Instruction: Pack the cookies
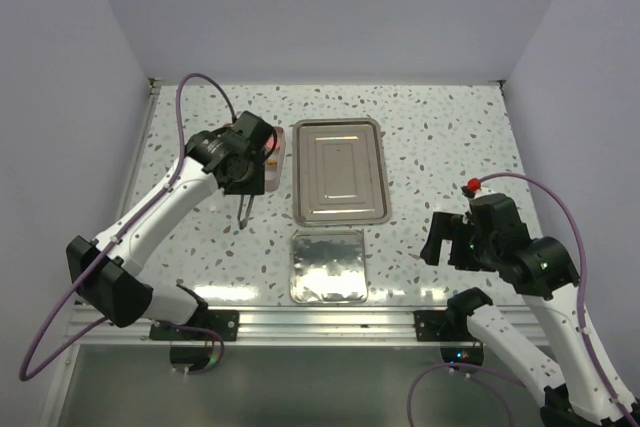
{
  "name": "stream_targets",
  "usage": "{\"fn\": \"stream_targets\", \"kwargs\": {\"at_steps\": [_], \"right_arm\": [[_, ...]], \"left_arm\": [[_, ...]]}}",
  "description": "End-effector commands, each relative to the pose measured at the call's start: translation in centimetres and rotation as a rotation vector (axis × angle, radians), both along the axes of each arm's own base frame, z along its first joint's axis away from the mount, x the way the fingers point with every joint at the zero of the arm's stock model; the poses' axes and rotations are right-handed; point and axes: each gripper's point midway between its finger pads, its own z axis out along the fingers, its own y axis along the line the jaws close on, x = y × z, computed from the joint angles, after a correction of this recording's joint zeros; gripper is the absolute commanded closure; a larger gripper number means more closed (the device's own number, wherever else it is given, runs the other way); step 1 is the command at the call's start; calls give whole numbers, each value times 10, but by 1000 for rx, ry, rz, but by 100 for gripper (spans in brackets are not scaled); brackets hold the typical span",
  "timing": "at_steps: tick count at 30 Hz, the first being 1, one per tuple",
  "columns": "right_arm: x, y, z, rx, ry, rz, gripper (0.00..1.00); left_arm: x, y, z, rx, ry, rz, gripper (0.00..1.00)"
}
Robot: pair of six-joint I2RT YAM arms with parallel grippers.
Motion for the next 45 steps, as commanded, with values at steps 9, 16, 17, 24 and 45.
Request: {"fn": "stream_targets", "kwargs": {"at_steps": [9, 16, 17, 24, 45], "right_arm": [[-2, 4, -1, 35, -3, -9, 1], [-5, 3, -1, 32, -4, -7, 1], [-5, 3, -2, 32, -1, -9, 1], [-2, 4, -3, 27, 3, -5, 1], [-4, 7, -8, 30, 15, 33, 1]], "left_arm": [[16, -12, -23, -24, -12, 17, 59], [20, -13, -29, -3, 6, 1, 52], [20, -13, -30, 0, 12, 1, 51], [18, -10, -32, 15, 21, 3, 48], [48, 39, 57, -9, -183, 120, 47]]}}
